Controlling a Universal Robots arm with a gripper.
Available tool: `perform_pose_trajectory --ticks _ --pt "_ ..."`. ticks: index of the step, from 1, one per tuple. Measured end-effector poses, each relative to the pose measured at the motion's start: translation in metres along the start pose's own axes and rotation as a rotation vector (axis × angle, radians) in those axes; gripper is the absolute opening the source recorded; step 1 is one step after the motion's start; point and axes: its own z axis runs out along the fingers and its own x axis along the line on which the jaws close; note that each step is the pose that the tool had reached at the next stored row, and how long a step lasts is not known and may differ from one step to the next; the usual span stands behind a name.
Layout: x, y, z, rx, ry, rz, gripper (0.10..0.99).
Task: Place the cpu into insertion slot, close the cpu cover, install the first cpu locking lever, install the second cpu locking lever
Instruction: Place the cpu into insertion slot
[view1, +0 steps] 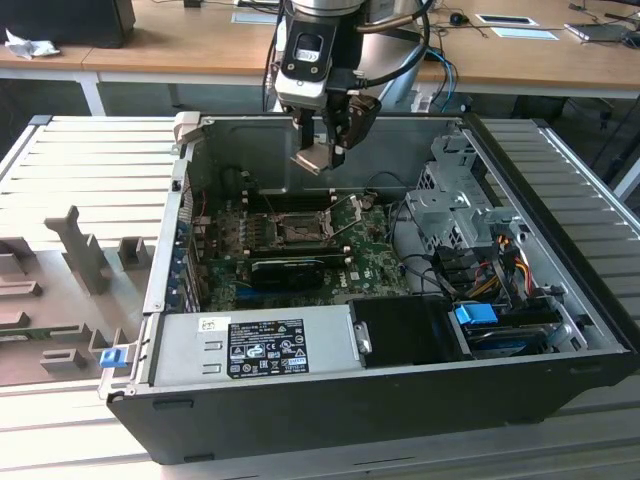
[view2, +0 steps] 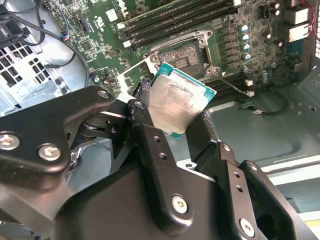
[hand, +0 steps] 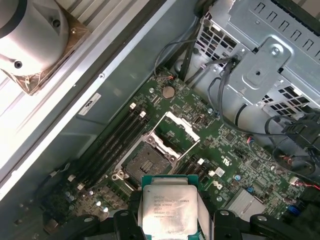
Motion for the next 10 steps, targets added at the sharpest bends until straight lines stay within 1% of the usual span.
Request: perform_pose_trajectory --ticks 6,10 --pt "0.0000 -0.0001 0.0004 -0.001 -0.0021 0.024 0.529" --pt "0.0000 -0.0001 0.0010 -0.001 -0.0062 0.070 0.529"
